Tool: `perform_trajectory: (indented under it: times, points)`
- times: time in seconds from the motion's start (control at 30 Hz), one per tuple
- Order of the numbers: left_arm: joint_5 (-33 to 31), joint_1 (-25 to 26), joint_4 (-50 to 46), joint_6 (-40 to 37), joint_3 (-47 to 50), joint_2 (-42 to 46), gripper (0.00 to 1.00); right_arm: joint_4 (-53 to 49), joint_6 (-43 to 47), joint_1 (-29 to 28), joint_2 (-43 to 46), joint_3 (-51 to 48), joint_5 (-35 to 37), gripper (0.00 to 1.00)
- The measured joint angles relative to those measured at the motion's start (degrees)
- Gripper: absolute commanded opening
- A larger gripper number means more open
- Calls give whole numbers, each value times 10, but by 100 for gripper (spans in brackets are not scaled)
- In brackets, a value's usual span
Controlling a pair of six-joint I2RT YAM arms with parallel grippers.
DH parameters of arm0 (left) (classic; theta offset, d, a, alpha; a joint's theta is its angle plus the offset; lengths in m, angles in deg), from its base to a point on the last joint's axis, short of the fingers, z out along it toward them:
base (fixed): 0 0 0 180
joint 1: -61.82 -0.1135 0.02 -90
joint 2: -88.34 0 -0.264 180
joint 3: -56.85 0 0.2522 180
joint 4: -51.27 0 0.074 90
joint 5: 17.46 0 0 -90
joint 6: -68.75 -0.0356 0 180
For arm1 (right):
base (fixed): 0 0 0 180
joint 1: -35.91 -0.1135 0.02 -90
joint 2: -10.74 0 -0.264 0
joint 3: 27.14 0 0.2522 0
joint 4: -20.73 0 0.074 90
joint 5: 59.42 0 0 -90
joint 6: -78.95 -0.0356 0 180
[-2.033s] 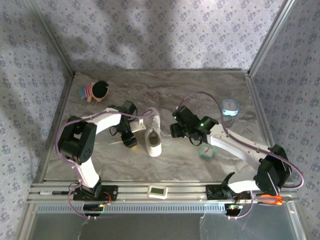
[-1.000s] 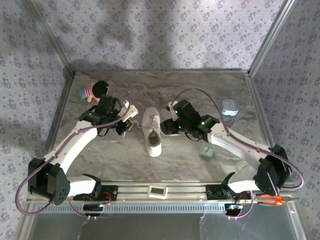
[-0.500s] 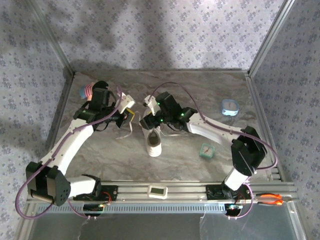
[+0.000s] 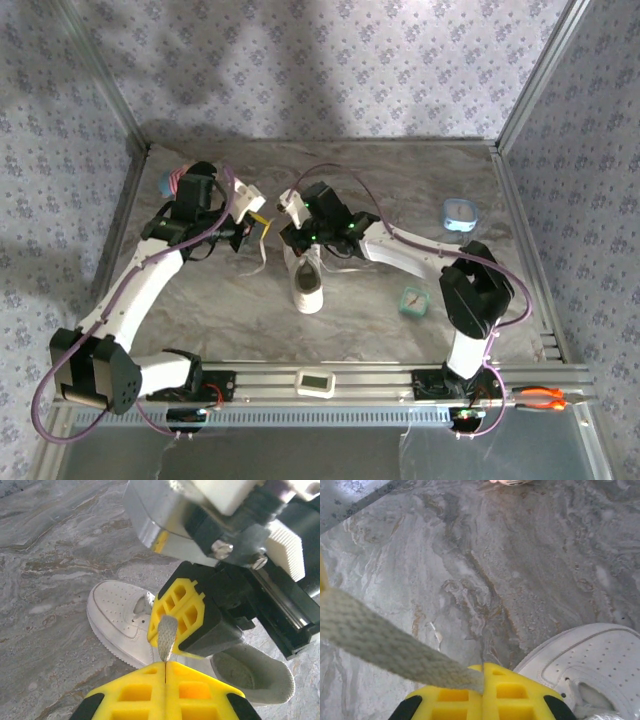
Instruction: Tie the shoes
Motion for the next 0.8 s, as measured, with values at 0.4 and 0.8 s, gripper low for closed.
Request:
perform_trajectory:
  times: [0.4,0.8]
  points:
    - [0,-2,-2,-22,35,0,50,-17,6,1,52,-16,51,0]
    - [60,8,68,-41,60,25,45,-133,21,5,59,27,58,0]
